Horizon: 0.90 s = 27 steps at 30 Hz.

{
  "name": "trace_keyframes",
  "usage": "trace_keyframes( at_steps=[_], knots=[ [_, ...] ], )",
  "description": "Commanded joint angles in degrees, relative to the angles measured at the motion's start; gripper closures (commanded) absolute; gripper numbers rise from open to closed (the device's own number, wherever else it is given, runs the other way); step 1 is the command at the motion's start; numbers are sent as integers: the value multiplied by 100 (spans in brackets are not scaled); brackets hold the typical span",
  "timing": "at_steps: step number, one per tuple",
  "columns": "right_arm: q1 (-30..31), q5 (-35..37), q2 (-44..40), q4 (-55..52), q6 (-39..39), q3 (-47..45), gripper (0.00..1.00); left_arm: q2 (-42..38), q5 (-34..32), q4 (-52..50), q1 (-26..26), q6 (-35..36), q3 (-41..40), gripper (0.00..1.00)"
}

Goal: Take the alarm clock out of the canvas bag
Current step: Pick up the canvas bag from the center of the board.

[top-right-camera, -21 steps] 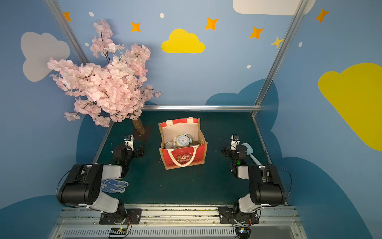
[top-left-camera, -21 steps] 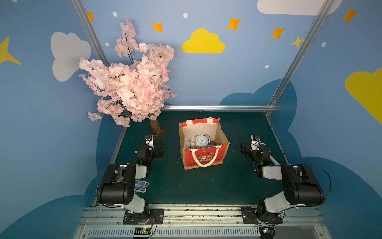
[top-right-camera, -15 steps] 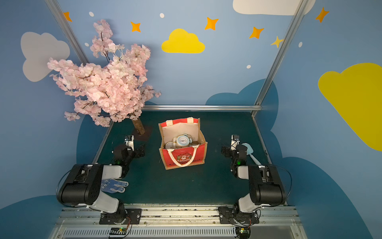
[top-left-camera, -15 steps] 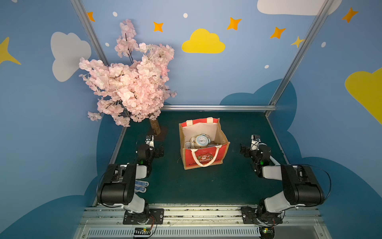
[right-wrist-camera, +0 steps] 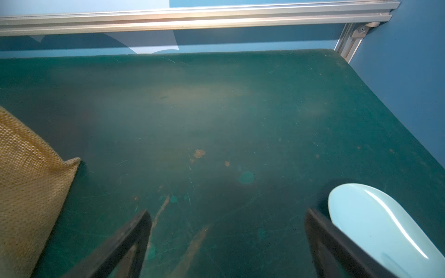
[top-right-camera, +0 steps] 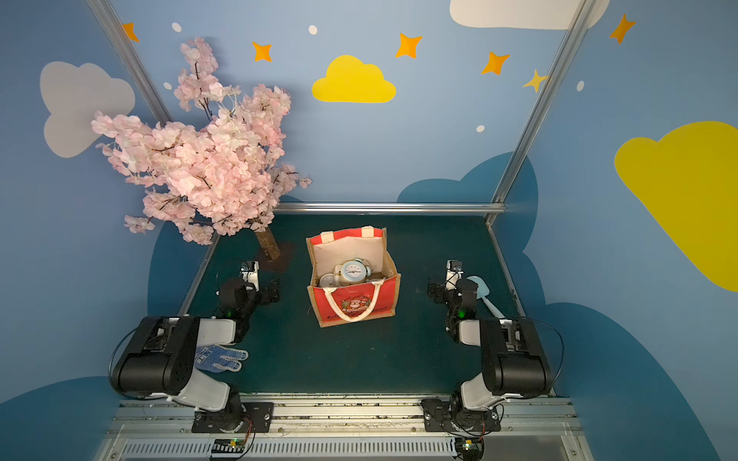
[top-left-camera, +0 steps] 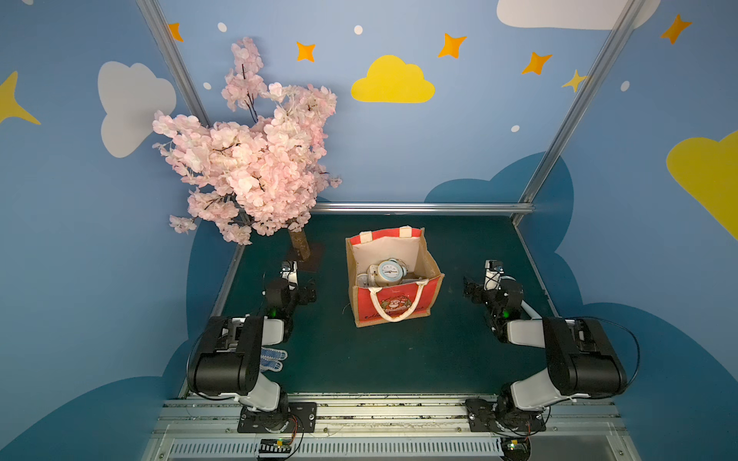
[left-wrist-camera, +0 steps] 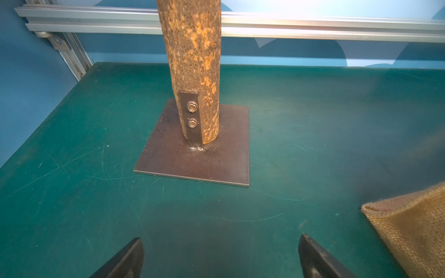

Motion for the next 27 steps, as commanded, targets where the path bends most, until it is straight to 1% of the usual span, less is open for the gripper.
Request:
trace_keyframes(
  at_steps=[1,3,5,7,8,9,10,12,13,16,19,22,24,27],
  knots=[
    [-30,-46,8,-19,12,46,1,-61,64,-44,44,-2,73,1],
    [-25,-55,-1,-19,12,39,3,-73,83,-24,80,-35,78,1],
    [-31,65,-68,-9,46,88,6,-222,-41,-370,93,-100,234,1],
    [-33,197,-539,-1201,145,425,6,-610,-237,-1426,94,-208,581,1],
    [-25,251,-851,-2017,327,660,7,-877,-447,-2081,88,-290,798,1],
    [-30,209,-1059,-2494,408,776,7,-1100,-789,-2438,76,-575,895,1],
    [-8,154,-1225,-2675,416,760,7,-1321,-924,-2580,74,-826,871,1],
    [46,181,-1624,-2906,493,652,6,-1815,-887,-2579,23,-1169,645,1],
    [53,207,-1826,-3107,533,678,6,-2019,-901,-2637,-42,-1252,595,1],
    [63,239,-2431,-4067,606,927,6,-2648,-992,-3358,-285,-1483,685,1],
    [63,71,-2897,-4659,780,1123,6,-3264,-1072,-3765,-571,-1599,671,1],
    [87,-347,-3145,-5265,1014,1431,7,-3800,-1371,-4285,-872,-1679,777,1],
    [113,-558,-3247,-5671,1191,1671,9,-4064,-1332,-4581,-1079,-1621,917,0],
    [184,-846,-3348,-6104,1391,2026,12,-4242,-1093,-4936,-1329,-1472,1207,1]
  ],
)
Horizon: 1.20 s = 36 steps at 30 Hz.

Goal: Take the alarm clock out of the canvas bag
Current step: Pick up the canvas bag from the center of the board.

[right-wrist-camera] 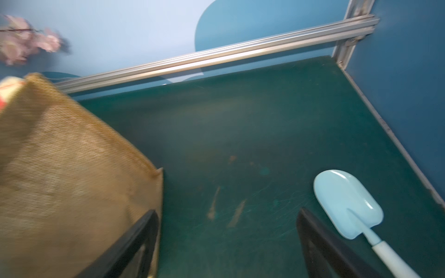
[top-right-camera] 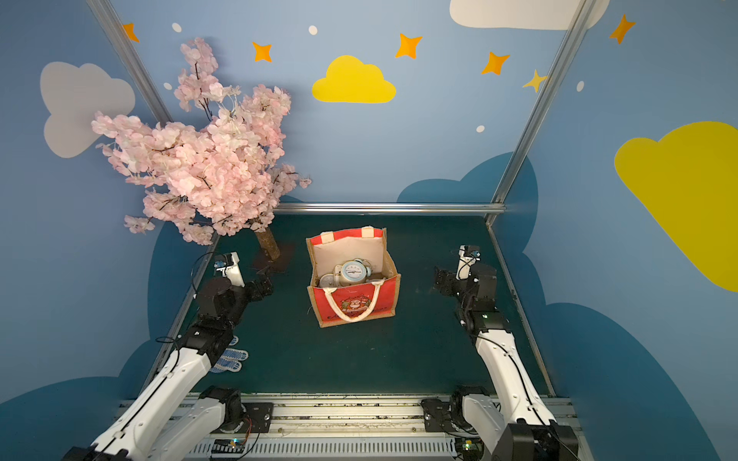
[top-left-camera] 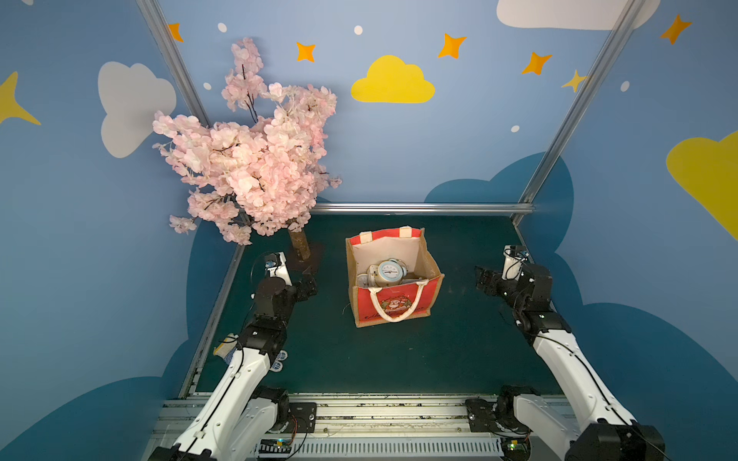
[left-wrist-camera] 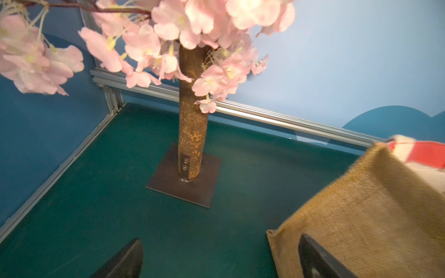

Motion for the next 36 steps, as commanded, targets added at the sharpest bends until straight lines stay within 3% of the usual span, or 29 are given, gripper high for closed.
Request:
trace_keyframes(
  at_steps=[1,7,14,18,24,36],
  knots=[
    [112,-557,-171,-926,370,379,12,-145,171,-728,-226,73,425,1],
    [598,-815,-374,-1377,546,746,15,241,1106,-984,-347,294,1361,1],
    [1294,-881,-293,-1559,515,1095,16,1781,2422,-2265,-367,1138,3583,1],
    [1526,-890,-282,-1613,496,1184,16,2527,3074,-2762,-417,1292,4453,1],
    [1676,-1157,-154,-1809,547,1392,17,3354,2637,-3411,-913,2021,5247,1],
    [1756,-1445,102,-1822,707,1573,17,5746,1835,-5099,-1041,2882,7741,2]
  ],
)
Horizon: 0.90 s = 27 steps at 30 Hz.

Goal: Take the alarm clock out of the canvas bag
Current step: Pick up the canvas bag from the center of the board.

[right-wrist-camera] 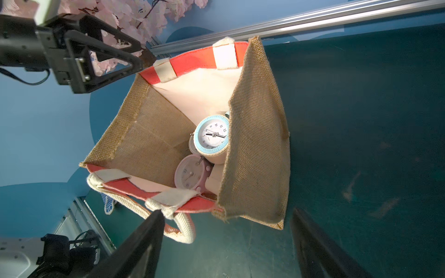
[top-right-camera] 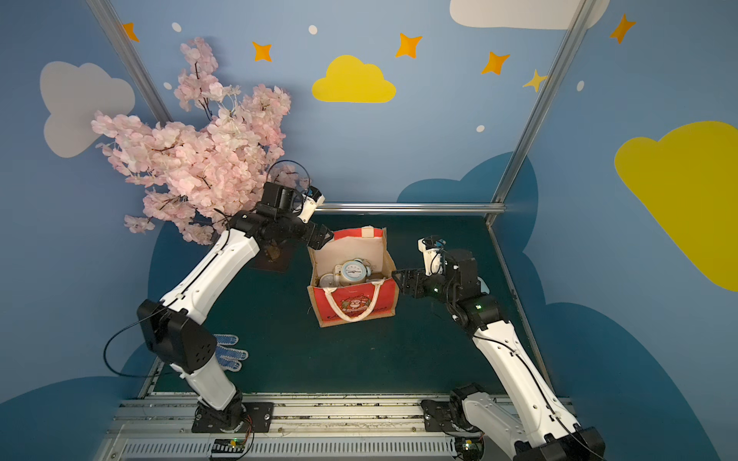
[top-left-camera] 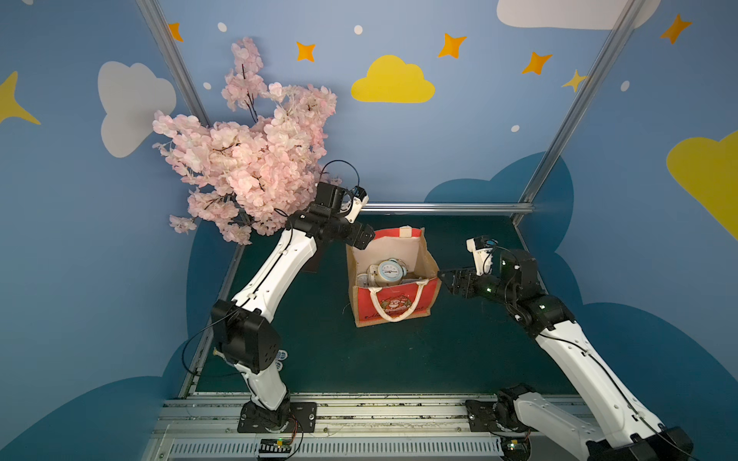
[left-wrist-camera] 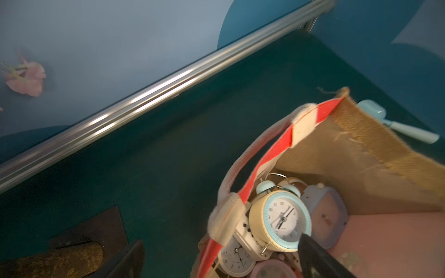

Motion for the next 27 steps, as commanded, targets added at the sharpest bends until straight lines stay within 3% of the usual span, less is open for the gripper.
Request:
trace_keyframes(
  at_steps=[1,6,10,16,27],
  knots=[
    [29,5,-59,-108,41,153,17,351,-126,-707,-11,393,502,2],
    [29,145,-188,-152,-23,56,15,864,148,-1183,-12,613,1149,5],
    [7,208,-219,-220,-69,38,13,909,536,-1217,-8,801,1000,6],
    [-15,186,-149,-189,-65,43,13,1160,616,-1418,-16,963,1083,11],
    [-66,355,-338,-228,-100,-98,11,1583,852,-1606,-26,899,1469,63]
  ],
)
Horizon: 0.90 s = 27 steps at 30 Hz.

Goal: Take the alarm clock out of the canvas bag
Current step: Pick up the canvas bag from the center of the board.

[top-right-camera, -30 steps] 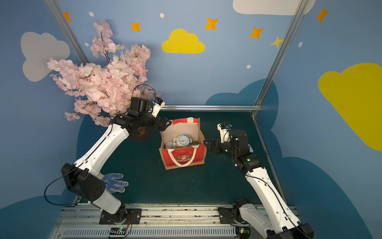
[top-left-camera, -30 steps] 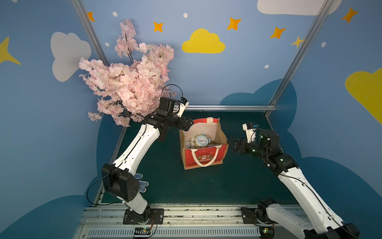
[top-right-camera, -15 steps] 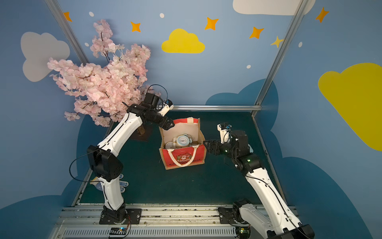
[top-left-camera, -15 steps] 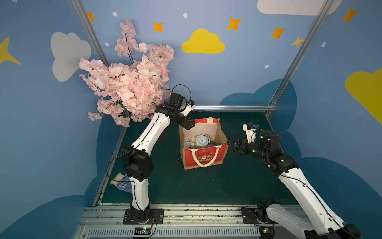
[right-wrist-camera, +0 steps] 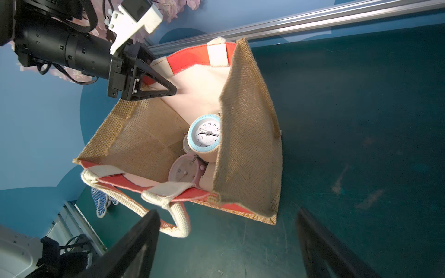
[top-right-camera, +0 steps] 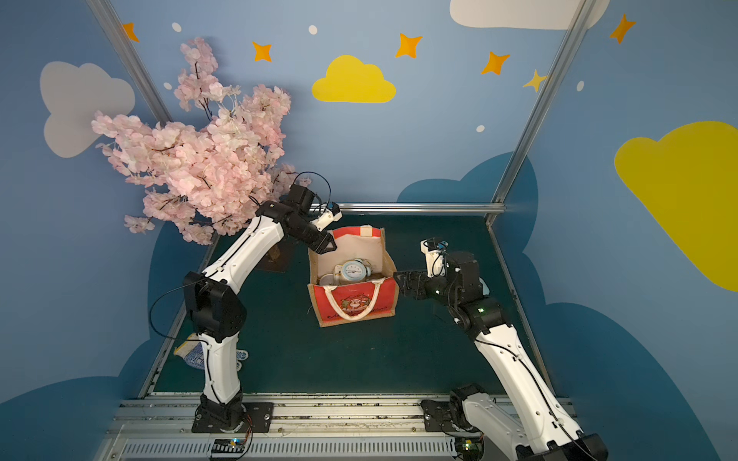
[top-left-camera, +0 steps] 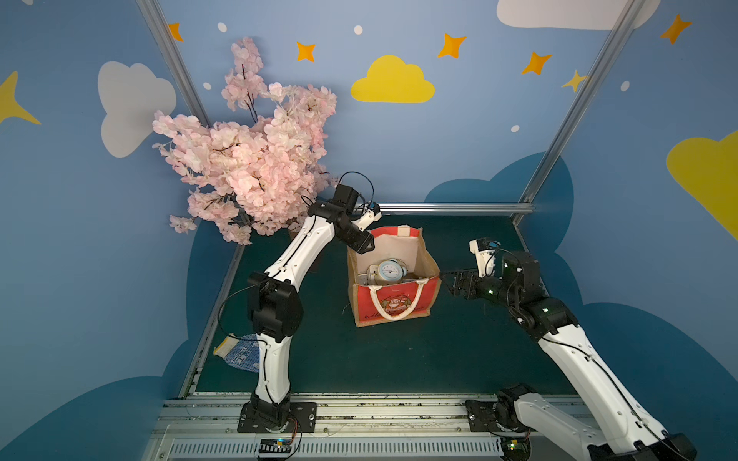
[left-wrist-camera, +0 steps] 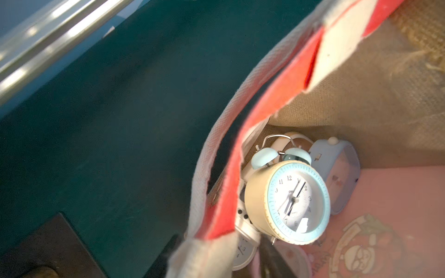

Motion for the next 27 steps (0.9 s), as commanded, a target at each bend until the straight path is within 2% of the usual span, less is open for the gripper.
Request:
trace_keyframes(
  at_steps=[1,4,7,9,18,24,27],
  knots=[
    [-40,86,-144,-70,-58,-76,11,82,144,-186,-24,-58,235,69],
    [-69,77,-152,-134,-80,-76,11,78,-5,-219,-17,-200,361,83],
    [-87,77,-169,-147,-81,-111,11,29,-82,-207,-17,-246,426,92],
    [-101,78,-186,-139,-56,-153,11,-25,-414,-156,-16,-324,453,97],
    [-74,-239,-187,-104,-116,-140,12,-219,-1512,554,116,-1145,835,97],
    [-68,-239,-149,-47,-72,-68,13,-270,-2178,817,108,-1362,1557,97],
    [-53,-247,-59,-3,-16,-60,13,-487,-2421,1083,15,-1391,1520,97]
  ],
)
